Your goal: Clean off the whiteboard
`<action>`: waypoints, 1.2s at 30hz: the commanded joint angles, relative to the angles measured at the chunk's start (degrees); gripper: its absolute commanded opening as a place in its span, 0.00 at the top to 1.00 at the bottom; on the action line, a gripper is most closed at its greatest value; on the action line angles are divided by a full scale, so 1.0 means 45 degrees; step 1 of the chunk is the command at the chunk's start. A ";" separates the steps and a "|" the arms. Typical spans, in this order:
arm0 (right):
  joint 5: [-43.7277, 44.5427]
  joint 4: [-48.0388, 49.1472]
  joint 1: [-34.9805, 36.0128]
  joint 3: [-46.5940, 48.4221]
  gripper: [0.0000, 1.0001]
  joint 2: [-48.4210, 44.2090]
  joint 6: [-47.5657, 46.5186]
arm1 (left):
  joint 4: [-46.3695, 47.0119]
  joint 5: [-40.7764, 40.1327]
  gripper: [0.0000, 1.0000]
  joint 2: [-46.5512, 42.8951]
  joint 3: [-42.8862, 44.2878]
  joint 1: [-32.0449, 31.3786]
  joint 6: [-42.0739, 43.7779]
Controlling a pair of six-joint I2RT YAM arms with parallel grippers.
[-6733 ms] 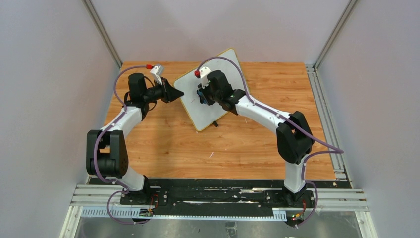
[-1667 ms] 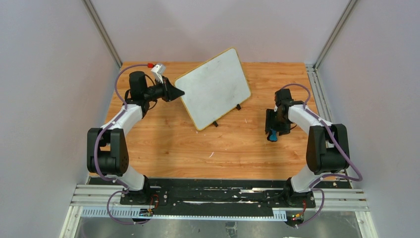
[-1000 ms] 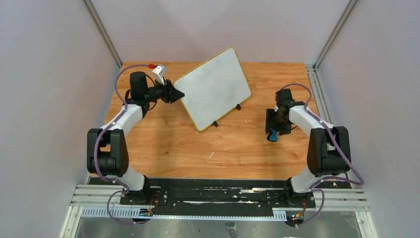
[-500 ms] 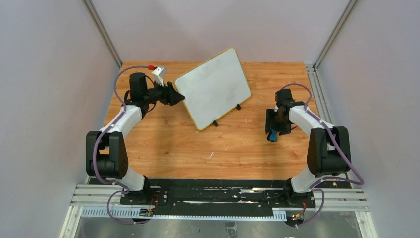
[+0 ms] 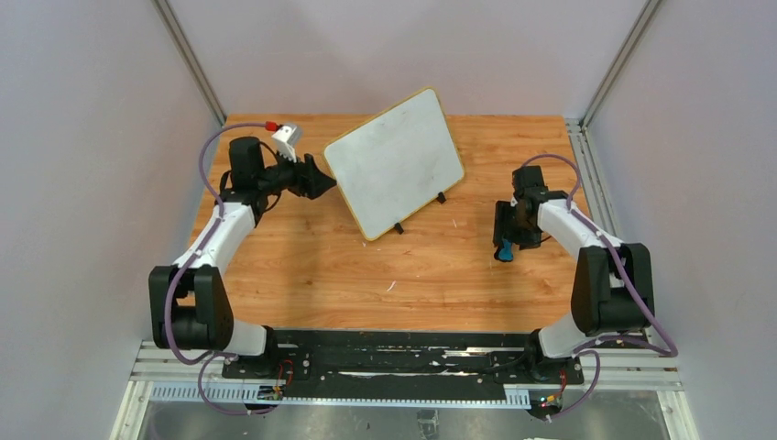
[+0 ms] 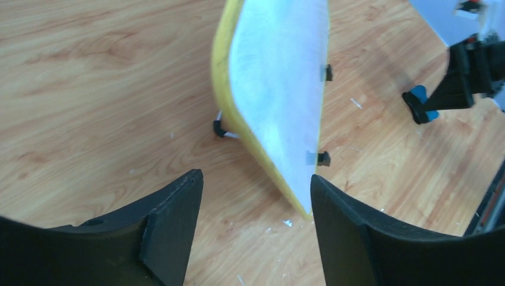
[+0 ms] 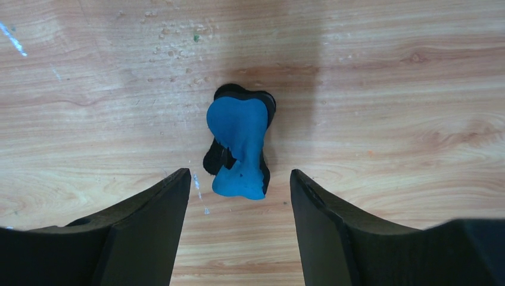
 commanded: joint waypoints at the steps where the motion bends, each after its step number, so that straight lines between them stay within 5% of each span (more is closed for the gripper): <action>1: 0.0551 0.0283 -0.0086 -0.0387 0.37 -0.1309 0.0138 | -0.0220 -0.1655 0.27 -0.0917 -0.0604 0.0595 0.0457; 5: 0.1153 0.0620 0.0109 -0.0677 0.38 -0.2329 0.0171 | -0.0148 -0.2793 0.24 -0.1246 -0.0968 0.1219 0.0460; 8: 0.1698 0.1211 0.0260 -0.1073 0.40 -0.2969 0.0210 | -0.0032 -0.4114 0.01 -0.1573 -0.1412 0.1378 0.0882; 20: 0.6281 0.4802 0.3168 -0.3587 0.43 -0.5444 -0.2109 | 0.3612 -0.8088 0.02 -0.2970 -0.4575 0.1375 0.0696; 28: 0.6799 0.3155 0.3217 -0.2453 0.41 -0.4898 -0.0278 | 0.3963 -0.8507 0.02 -0.3038 -0.5363 0.1376 0.0626; 33: 0.6801 0.2581 0.3299 -0.2040 0.66 -0.4101 -0.0332 | 0.3958 -0.8393 0.02 -0.3032 -0.5519 0.1387 0.0661; 36: 0.6702 0.3054 0.3394 -0.2564 0.65 -0.4269 -0.0582 | 0.3958 -0.8354 0.02 -0.2996 -0.5558 0.1387 0.0640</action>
